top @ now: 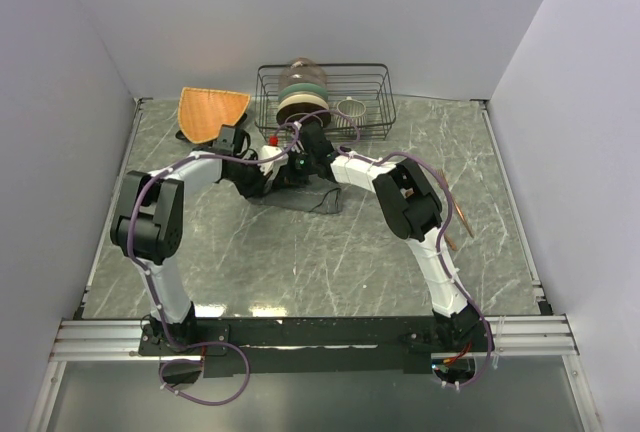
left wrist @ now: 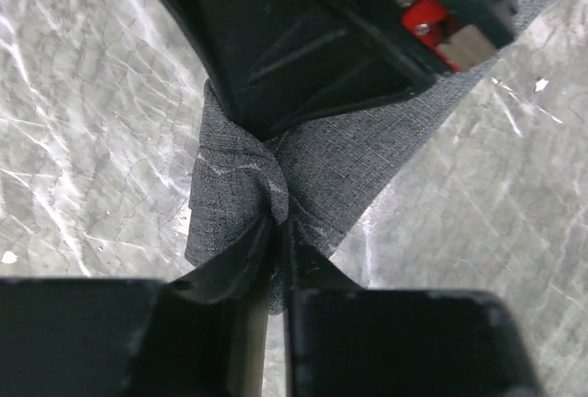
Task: Fold the napkin into a case and place the utensils inside
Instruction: Smooth out the smaller rectangle-folded napkin at the center of the board.
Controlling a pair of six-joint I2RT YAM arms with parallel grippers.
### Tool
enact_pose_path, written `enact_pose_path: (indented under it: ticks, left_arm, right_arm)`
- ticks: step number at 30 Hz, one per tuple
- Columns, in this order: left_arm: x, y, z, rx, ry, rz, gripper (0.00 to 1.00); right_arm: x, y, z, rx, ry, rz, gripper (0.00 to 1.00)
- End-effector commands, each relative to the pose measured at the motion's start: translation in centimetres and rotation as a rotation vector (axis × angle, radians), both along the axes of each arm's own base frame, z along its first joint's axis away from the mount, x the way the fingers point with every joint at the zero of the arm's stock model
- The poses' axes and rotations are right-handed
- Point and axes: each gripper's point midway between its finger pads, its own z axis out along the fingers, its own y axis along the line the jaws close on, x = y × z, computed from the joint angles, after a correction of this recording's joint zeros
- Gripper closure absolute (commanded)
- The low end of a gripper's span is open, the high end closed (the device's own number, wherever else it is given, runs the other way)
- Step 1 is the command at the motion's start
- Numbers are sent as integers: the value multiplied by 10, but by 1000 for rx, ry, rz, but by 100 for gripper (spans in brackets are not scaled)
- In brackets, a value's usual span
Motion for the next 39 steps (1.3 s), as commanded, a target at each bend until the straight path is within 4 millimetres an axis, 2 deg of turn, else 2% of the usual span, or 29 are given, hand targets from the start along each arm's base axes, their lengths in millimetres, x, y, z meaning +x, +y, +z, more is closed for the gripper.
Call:
enact_pose_path:
  ticks: [1,4,5,9,17,21,24,32,34,35,36,39]
  left_arm:
    - [0,15,-10,9,43,61,72]
    - [17,17,17,-75,-11,111,59]
    - [22,16,30,-90,-45,115,58]
    - [36,12,53,-117,-119,126,55]
    - [52,10,58,-47,-260,145,50]
    - [55,-2,50,-10,-293,127,55]
    - [56,-4,36,28,-271,119,58]
    - [42,8,0,139,-252,64,62]
    - [44,13,-4,170,-274,66,62]
    - [41,16,-10,184,-272,63,64]
    - [41,18,-12,199,-281,62,70]
    - [41,22,-17,220,-302,62,79]
  right_arm:
    - [11,-8,-16,-73,-27,-33,81]
    - [10,-7,-16,-70,-25,-31,81]
    - [10,-7,-16,-70,-24,-30,81]
    - [9,-5,-14,-65,-26,-27,81]
    - [10,-6,-16,-64,-19,-42,81]
    - [10,-4,-15,-59,-17,-39,81]
    - [10,-5,-16,-59,-13,-39,81]
    - [10,-4,-14,-51,-5,-46,80]
    - [10,-5,-15,-52,-4,-46,80]
    - [10,-5,-16,-53,-3,-46,80]
    - [10,-5,-15,-51,-4,-47,80]
    - [10,-3,-14,-47,-4,-46,80]
